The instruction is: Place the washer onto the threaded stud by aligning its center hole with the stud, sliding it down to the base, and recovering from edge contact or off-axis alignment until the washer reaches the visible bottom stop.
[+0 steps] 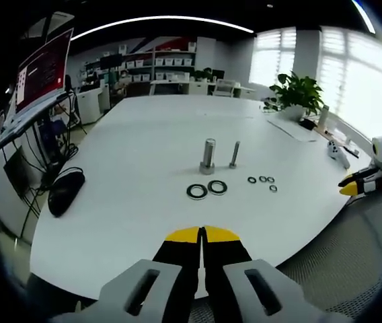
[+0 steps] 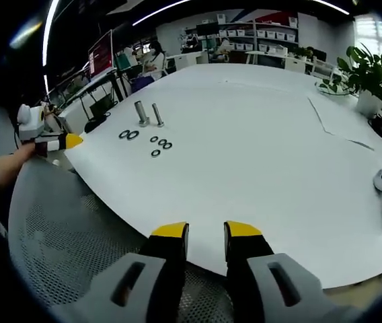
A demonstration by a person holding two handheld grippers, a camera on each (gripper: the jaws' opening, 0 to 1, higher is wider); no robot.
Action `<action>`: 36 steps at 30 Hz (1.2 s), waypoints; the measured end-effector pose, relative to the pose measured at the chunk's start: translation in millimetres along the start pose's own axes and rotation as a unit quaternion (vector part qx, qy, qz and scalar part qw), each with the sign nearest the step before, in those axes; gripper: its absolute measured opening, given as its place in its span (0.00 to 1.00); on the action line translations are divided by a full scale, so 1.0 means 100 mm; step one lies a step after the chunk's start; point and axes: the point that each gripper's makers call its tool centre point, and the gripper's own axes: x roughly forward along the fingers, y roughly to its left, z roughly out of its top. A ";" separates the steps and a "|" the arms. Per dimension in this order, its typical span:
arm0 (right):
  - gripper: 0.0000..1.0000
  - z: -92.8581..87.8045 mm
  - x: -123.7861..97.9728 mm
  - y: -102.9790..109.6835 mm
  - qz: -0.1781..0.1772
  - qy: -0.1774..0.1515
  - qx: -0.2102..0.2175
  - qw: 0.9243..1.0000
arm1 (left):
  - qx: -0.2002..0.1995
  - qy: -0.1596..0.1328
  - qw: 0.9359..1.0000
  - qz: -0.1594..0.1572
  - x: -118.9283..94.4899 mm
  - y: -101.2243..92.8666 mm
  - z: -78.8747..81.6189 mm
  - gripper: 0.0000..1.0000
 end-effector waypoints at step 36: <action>0.26 0.12 0.16 0.02 0.062 0.118 -0.109 0.985 | 0.000 -0.003 1.000 -0.023 0.03 -0.07 0.00 0.00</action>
